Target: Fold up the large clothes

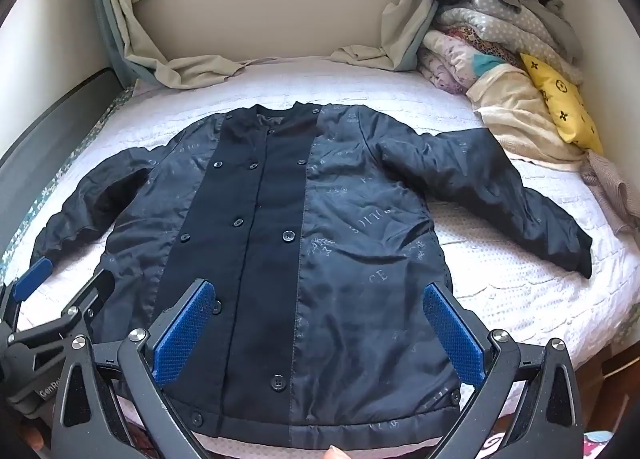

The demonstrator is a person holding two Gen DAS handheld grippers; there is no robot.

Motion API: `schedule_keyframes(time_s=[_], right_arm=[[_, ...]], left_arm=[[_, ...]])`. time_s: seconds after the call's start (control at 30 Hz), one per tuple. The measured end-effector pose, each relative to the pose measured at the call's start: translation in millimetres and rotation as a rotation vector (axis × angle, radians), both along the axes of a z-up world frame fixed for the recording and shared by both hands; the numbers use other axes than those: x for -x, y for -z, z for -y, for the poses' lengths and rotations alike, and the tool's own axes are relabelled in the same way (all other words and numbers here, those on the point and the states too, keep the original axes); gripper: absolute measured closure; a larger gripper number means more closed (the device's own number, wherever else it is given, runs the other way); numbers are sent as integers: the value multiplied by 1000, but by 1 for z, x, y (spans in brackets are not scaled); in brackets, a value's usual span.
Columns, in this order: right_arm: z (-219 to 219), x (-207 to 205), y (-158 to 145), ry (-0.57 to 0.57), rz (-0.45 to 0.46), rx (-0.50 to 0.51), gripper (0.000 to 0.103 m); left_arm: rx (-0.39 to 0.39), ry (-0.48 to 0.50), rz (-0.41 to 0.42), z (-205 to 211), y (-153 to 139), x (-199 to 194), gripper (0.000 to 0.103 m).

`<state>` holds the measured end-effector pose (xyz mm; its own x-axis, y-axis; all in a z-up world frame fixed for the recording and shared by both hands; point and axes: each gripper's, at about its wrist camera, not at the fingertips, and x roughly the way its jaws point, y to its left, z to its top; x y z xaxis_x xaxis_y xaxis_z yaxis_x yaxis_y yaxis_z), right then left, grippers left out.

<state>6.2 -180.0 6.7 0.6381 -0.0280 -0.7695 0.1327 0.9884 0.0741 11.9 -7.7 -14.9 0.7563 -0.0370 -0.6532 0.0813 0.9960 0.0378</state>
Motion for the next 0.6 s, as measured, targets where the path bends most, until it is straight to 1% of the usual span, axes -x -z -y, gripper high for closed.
schedule_keyframes(time_s=[0.1,0.37,0.6], right_arm=[[3,-1,0,4,-9,-19,0],[-4,1,1,-23,-8,28,0],[-4,1,2,-26,-11,25,0]], left_arm=[[20,5,-2,-1,-1,0,0],[36,-11,3,-6,-2,-1,0],[51,-15,-1,-8,-2,-1,0]])
